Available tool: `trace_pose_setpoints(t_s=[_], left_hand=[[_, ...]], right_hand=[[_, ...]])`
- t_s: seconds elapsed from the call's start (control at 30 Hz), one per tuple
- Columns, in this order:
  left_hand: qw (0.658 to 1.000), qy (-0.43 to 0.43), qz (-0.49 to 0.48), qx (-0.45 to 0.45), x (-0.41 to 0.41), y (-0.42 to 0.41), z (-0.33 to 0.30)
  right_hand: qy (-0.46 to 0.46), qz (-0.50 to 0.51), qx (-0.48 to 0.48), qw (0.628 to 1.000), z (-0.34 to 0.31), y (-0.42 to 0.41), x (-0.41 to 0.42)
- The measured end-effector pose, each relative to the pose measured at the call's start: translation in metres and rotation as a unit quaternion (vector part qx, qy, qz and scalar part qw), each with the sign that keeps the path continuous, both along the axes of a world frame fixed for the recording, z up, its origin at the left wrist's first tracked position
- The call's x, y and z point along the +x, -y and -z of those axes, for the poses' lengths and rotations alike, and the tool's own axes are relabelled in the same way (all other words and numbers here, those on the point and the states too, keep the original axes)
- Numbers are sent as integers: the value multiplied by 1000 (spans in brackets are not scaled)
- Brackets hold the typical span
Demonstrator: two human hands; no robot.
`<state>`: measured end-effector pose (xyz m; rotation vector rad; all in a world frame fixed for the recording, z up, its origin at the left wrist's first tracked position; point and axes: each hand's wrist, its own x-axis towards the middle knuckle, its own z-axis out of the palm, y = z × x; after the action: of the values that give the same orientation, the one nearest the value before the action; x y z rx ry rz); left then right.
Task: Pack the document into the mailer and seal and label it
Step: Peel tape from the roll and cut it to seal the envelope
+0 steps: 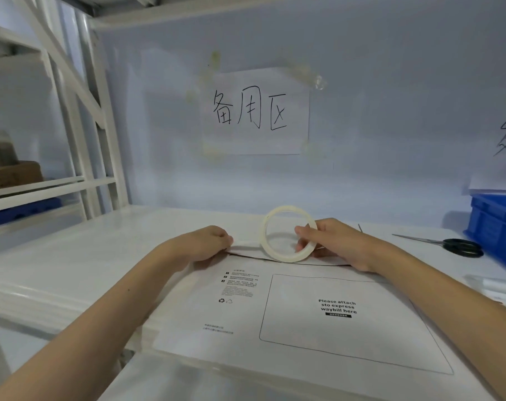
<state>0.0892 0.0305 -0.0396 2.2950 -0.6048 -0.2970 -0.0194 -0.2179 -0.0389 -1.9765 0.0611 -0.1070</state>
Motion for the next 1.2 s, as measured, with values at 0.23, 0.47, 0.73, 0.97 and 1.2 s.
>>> trace_pose_setpoints(t_s=[0.23,0.47,0.73,0.97,1.2], left_hand=[[997,54,9,56,1,0,7],[996,62,15,61,0,-5,7],[990,83,32,106,1,-5,4],[999,50,14,9,-2,-7,3],[992,2,-11,-129,-3,-7,1]], right_hand=[[-31,-79,118,989,-3,6,-5],[-29,-97,135,986,-1,10,-2],[-22,-95,158,983,-2,4,-3],[-20,-91,137,986,-1,3,-2],[-11,-87,135,987,1,5,-1]])
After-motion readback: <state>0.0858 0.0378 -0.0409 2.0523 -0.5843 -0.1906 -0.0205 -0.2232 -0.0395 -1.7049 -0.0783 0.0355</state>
